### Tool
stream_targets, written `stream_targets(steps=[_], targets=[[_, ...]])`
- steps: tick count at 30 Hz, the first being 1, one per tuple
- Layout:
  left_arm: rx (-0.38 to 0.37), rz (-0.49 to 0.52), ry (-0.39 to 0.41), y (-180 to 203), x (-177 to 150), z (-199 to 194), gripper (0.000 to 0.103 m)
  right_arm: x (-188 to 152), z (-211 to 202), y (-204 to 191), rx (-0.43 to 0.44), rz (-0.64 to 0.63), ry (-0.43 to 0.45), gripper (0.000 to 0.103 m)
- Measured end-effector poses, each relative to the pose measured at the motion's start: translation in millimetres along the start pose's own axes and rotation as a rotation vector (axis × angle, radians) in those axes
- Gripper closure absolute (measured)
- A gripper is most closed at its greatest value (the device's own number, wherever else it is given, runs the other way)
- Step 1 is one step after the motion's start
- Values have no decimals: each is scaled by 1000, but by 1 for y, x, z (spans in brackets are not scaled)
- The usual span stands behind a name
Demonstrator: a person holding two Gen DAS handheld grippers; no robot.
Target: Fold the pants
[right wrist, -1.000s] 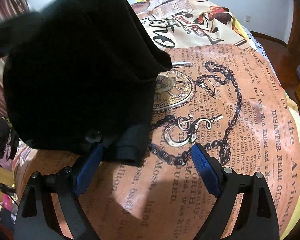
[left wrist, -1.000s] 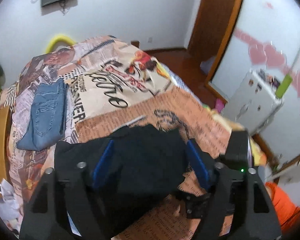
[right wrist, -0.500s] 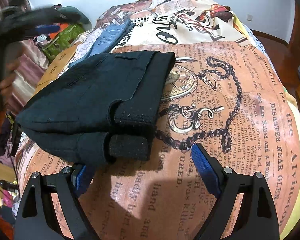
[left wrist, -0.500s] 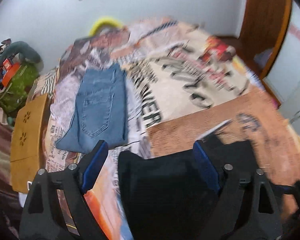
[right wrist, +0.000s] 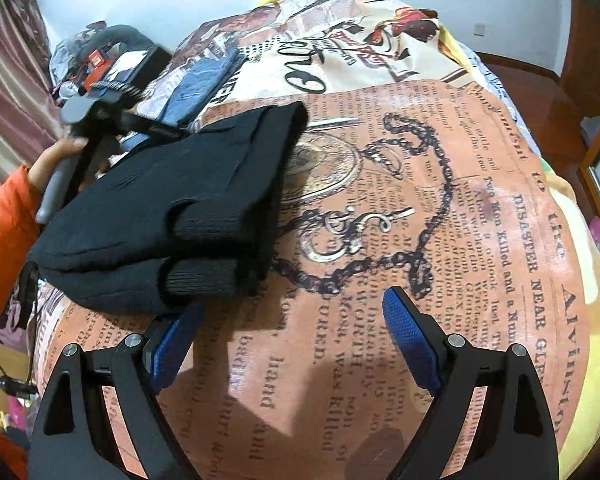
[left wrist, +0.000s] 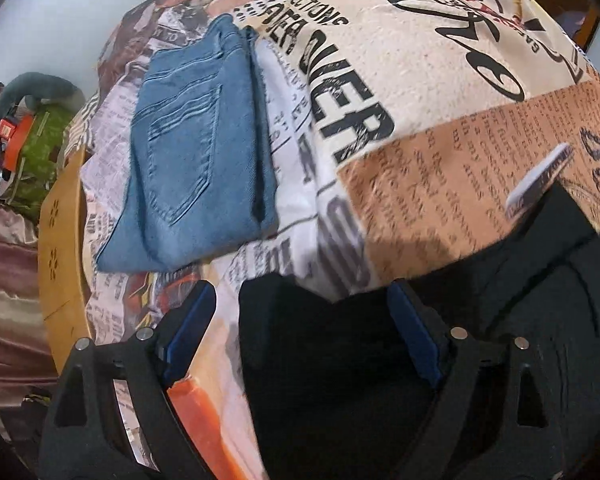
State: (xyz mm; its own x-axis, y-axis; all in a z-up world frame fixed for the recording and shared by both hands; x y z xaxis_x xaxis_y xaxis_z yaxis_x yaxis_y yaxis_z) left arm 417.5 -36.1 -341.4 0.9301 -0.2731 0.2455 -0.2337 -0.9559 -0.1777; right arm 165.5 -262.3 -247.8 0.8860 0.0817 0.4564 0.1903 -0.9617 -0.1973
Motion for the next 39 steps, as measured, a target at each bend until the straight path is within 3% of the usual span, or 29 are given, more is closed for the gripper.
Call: stream_targets(steps=[9,16,20,27,34,39], targets=[[7,-71,43,-28,-64,-34,14,-1,-20,10,-29,29,54,15],[16,-55,34,-21,-119,-62,14,4,-44,3,-16,27,130,14],[-27,-87,54,-14,-144,-77,14,4,-52,-8,-6,4,151,14],[-139,-167,78,-4,-165,-92,14,1,-42,-27,20,-29,131,14],[-172,-157,123,-5,-171,-108,14,-5,-22,-17,28,5,76,14],[-185,-155,207,-18,-155,-134,14,6,-32,-15,15,-4,103,15]])
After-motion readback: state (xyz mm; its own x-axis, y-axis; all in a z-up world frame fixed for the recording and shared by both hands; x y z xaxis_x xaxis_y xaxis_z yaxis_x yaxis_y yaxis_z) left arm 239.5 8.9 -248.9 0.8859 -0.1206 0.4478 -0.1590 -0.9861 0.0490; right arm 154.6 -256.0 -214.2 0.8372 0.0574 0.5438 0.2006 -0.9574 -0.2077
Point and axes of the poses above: each gripper's, at about its wrist camera, not at the fingertips, and z roughly the way its jaws point, y to its right, x to its top, the point moved 3 cm from there along z, roughly the way its jaws point, and after that the axes turned 6 degrees about -x, right-handed, at the moved point
